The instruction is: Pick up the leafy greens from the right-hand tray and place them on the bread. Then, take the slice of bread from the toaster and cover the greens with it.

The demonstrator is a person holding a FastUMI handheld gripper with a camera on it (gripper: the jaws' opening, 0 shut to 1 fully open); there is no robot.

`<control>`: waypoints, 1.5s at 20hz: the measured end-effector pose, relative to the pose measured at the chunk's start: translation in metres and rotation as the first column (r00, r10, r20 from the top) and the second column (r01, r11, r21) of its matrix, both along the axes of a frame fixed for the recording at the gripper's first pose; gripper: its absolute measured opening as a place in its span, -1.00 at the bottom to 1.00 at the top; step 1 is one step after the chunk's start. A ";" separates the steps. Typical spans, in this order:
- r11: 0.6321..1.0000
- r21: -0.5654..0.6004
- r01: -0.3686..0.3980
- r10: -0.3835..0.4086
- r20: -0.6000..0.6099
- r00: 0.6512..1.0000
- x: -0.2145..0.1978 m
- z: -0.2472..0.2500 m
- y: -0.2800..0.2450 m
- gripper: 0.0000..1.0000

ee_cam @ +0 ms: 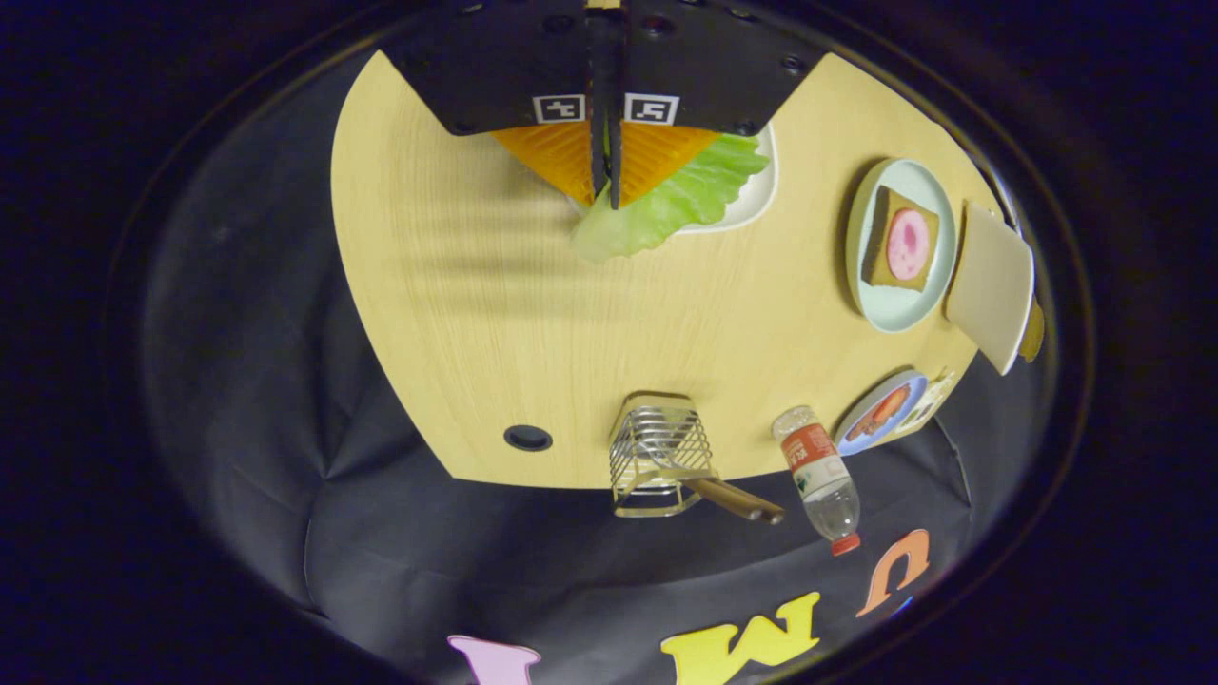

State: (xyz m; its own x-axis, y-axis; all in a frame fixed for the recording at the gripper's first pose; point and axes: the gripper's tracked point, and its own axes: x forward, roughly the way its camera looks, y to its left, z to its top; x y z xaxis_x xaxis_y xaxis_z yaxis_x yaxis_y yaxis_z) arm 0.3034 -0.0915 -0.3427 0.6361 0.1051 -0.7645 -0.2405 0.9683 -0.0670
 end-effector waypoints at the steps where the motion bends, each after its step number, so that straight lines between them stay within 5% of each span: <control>1: 1.000 -0.001 0.008 -0.008 0.020 1.000 -0.003 0.009 0.003 -0.99; 10: 0.999 -0.003 0.051 -0.050 0.122 0.991 -0.069 0.075 0.068 -0.99; 18: 0.999 0.030 -0.026 0.024 0.086 0.996 -0.124 0.071 0.199 -1.00; 25: 0.984 0.100 -0.145 0.144 0.018 0.989 -0.136 0.054 0.317 -0.99; 30: 0.990 0.006 -0.138 0.137 0.010 0.990 -0.103 0.026 0.317 -0.99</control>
State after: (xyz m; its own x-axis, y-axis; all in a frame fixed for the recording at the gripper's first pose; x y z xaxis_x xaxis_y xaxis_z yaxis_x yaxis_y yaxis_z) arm 0.2003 0.2254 -0.3167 0.6227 0.1973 -0.7572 -0.3708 0.9265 -0.0635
